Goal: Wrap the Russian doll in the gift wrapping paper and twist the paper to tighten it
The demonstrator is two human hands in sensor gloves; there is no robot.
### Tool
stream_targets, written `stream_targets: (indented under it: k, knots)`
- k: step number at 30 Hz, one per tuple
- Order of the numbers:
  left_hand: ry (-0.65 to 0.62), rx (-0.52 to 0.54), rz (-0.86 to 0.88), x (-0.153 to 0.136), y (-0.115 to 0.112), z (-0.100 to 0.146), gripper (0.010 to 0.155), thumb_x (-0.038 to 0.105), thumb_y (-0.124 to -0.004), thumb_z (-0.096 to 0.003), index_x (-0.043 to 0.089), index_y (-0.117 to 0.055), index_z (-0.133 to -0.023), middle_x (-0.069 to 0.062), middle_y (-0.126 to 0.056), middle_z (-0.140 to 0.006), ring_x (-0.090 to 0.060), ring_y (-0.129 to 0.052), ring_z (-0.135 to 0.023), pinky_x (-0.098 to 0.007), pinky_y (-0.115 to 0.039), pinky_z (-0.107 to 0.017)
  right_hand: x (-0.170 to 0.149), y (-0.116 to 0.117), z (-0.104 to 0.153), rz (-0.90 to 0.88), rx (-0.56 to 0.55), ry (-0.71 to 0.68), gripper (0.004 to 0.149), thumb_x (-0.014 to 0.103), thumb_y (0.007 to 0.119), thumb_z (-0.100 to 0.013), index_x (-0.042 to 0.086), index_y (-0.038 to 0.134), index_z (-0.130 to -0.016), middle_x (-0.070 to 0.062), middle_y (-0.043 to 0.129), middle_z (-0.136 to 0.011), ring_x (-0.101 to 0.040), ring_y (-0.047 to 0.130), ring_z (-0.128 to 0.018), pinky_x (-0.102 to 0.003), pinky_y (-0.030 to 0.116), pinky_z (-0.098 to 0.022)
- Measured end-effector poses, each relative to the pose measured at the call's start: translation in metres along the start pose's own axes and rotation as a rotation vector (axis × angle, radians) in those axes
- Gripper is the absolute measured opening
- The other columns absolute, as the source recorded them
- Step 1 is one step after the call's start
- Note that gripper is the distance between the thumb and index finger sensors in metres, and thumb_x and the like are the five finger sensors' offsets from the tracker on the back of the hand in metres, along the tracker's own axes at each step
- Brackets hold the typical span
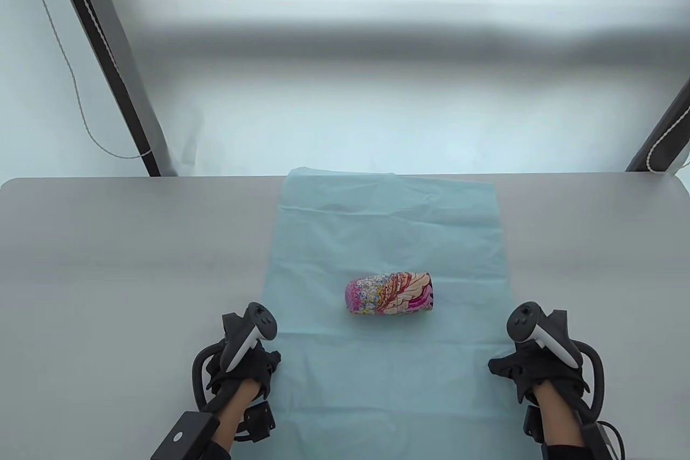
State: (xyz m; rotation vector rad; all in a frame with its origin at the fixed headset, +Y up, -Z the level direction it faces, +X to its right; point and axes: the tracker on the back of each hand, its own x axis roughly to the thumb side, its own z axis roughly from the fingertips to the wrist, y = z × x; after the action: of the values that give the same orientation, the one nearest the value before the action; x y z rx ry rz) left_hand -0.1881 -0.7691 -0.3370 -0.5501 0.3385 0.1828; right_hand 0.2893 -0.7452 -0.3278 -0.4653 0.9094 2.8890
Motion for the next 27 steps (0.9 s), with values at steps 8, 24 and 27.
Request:
stream_targets:
  k: [8,24,27]
  knots:
    - [-0.072,-0.045,0.152,0.002,-0.003,0.0,0.044,0.034,-0.084,-0.0578,0.008,-0.073,-0.091,-0.003,-0.092,-0.06,-0.035,-0.085,-0.067,-0.061,-0.068,-0.054,0.001,0.0,-0.001,-0.029,-0.041,-0.099,0.083,0.035,0.087,-0.062,0.035,0.026,-0.118,-0.01,0.091,-0.092,-0.019,0.1,-0.053,-0.035,0.086,-0.043]
    - [-0.298,-0.048,0.483,-0.021,0.006,0.002,0.037,0.037,-0.084,-0.0554,0.022,-0.073,-0.087,-0.007,-0.1,-0.081,-0.035,-0.095,-0.075,-0.059,-0.076,-0.052,-0.029,0.004,-0.015,-0.348,-0.04,-0.325,0.037,0.026,0.084,-0.062,0.034,0.081,-0.098,-0.008,0.09,-0.091,-0.018,0.099,-0.057,-0.035,0.085,-0.047]
    - [-0.321,-0.032,0.532,-0.024,0.006,0.002,0.044,0.033,-0.083,-0.0562,0.019,-0.063,-0.093,-0.003,-0.099,-0.075,-0.031,-0.096,-0.069,-0.057,-0.076,-0.051,-0.031,0.006,-0.018,-0.37,-0.006,-0.328,0.034,0.025,0.082,-0.063,0.029,0.083,-0.097,-0.008,0.089,-0.092,-0.019,0.098,-0.06,-0.035,0.084,-0.048]
